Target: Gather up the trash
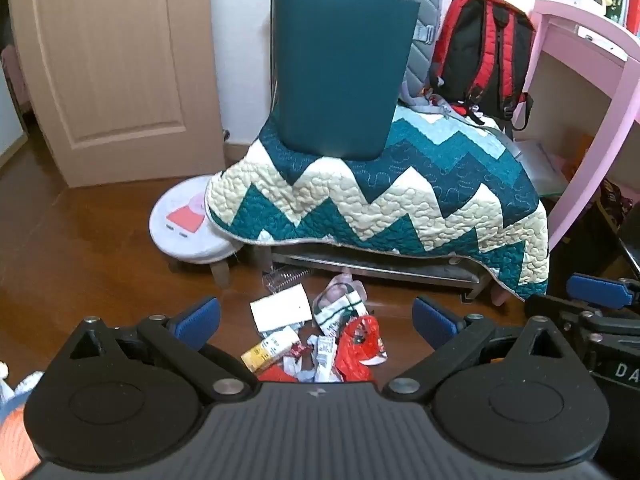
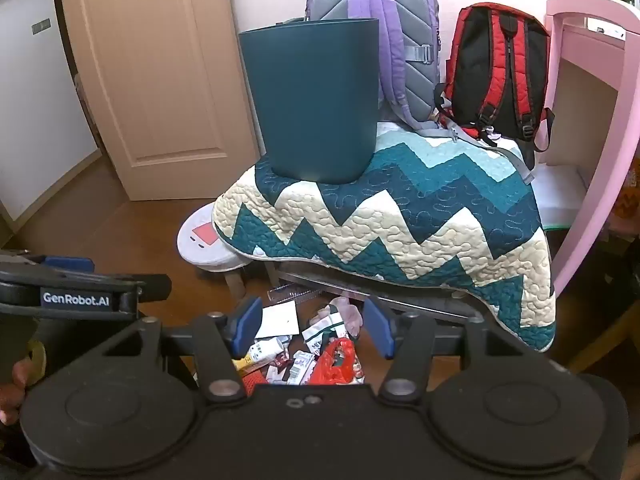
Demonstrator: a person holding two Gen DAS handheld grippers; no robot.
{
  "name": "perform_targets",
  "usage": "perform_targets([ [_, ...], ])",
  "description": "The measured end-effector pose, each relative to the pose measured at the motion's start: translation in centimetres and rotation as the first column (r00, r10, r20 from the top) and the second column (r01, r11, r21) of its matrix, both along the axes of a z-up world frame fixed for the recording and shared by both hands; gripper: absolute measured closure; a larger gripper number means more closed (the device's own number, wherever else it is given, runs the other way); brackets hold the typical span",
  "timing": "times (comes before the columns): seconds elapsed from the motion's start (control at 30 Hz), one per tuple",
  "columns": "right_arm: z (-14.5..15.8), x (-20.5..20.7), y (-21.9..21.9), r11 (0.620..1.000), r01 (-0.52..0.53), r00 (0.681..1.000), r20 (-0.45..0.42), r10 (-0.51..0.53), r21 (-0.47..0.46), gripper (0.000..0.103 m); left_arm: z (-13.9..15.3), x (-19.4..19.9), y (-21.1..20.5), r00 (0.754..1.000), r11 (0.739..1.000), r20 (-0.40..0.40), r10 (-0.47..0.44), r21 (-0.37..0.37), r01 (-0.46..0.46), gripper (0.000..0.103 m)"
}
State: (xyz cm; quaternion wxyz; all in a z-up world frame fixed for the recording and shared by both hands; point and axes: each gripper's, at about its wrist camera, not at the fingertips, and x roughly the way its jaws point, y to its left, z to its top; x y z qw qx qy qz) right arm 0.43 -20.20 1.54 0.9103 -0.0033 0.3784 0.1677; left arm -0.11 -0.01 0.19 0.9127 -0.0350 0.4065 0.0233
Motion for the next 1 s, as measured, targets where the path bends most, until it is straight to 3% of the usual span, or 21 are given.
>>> perform_targets([
  [0.23,0.0,0.4,0.3,1.0,-0.008,1.0,-0.015,0.008,0.014,0.046,2.2,0.1,0.2,1.0,1.0,0.024,-0.002,-0.008,0.002,0.0],
  [0.3,0.1,0.1,-0.1,1.0,0.004,1.0,0.003,-0.004,0.022,0.046,2.1,0.2,1.0,1.0,0.999,0.011,-0.009,-0.034,0.009,0.0],
  [1.0,1.0,-0.4,-0.3,0.999,0.02,1.0,0.021,-0.02,0.034,0.047,2.1,-0.2,0.2,1.0,0.999,-0.01,0.004,-0.046,-0.005,0.0],
])
